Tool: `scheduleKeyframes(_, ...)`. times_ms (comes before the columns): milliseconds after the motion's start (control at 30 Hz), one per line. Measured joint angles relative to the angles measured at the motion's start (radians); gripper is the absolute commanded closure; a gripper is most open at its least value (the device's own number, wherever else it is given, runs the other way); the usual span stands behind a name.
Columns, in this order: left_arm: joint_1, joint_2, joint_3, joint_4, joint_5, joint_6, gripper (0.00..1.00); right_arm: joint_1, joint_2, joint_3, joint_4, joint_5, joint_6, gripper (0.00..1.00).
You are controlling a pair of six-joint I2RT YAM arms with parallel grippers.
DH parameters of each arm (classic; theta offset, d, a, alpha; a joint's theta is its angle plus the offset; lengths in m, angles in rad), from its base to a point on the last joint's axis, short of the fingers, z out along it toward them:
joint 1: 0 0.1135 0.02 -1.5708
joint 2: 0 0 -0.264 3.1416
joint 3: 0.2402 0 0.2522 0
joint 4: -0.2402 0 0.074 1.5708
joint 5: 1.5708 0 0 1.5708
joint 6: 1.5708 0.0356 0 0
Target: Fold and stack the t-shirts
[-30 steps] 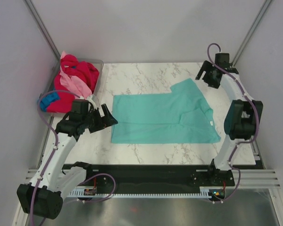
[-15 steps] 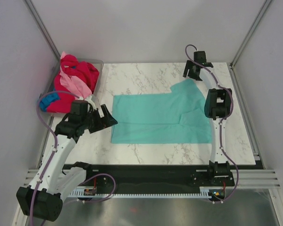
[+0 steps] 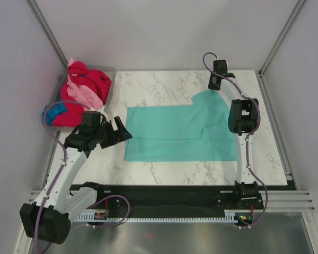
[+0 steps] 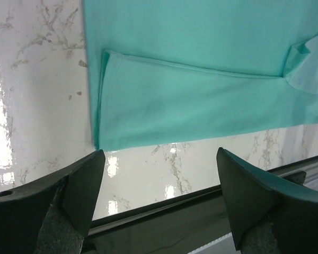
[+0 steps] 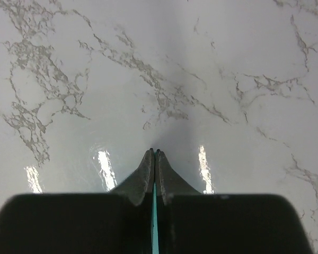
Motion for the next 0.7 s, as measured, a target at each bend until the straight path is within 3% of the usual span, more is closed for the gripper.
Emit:
scheduleKeyframes(167, 0.000, 0.238, 0.093, 0.024, -0.080, 0.000, 0.12, 0.000, -0.006, -0.008, 0.006, -0.001, -0.002, 1.00)
scheduleKeyframes(400, 0.000, 0.745, 0.552, 0.050, -0.246, 0.008, 0.23, -0.003, -0.127, -0.182, -0.002, -0.075, 0.040, 1.00)
scheduleKeyframes(467, 0.000, 0.866, 0.663, 0.075, -0.280, 0.014, 0.31, 0.000, -0.179, -0.244, -0.003, -0.102, 0.059, 1.00)
scheduleKeyframes(700, 0.005, 1.162, 0.875, 0.069, -0.310, 0.038, 0.43, 0.015, -0.355, -0.400, 0.002, -0.165, 0.088, 1.00)
